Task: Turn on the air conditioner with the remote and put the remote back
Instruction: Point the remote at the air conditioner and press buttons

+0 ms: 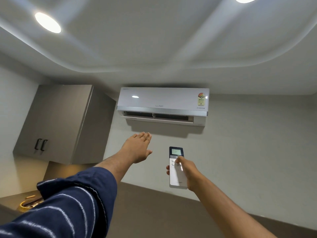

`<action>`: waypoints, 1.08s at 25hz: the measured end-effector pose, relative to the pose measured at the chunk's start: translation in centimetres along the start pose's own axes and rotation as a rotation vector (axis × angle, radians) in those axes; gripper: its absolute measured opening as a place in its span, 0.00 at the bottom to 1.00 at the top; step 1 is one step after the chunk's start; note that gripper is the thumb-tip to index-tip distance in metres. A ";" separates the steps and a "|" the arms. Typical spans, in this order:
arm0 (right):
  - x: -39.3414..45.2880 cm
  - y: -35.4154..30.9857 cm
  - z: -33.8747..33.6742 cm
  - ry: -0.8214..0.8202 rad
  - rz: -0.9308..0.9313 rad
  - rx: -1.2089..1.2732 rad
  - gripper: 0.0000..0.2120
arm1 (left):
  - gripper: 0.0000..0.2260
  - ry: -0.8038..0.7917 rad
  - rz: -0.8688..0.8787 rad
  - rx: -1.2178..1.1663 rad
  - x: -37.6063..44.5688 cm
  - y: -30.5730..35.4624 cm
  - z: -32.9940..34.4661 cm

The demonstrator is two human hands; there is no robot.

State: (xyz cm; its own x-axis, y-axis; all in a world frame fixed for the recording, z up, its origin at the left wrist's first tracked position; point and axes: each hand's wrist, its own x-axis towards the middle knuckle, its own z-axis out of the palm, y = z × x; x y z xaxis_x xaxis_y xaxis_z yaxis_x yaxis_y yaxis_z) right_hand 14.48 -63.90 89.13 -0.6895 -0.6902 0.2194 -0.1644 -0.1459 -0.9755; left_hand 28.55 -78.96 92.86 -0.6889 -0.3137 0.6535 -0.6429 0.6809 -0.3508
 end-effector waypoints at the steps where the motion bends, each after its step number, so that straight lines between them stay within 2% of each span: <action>1: 0.0 -0.1 0.1 0.002 0.007 0.014 0.10 | 0.30 -0.001 -0.002 -0.003 0.0 -0.1 0.0; 20: -0.6 0.1 0.8 -0.037 -0.004 0.033 0.08 | 0.30 -0.011 0.001 -0.018 -0.7 0.2 -0.7; 27: -0.2 -0.1 1.3 -0.036 -0.042 -0.017 0.13 | 0.30 -0.013 0.008 -0.010 -0.8 -0.1 -0.7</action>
State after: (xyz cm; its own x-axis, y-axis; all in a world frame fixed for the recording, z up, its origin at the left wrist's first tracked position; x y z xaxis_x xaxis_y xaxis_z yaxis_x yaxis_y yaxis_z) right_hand 15.58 -64.64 89.12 -0.6559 -0.7091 0.2589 -0.2043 -0.1634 -0.9652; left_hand 29.37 -78.30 92.88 -0.6986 -0.3164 0.6418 -0.6337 0.6901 -0.3495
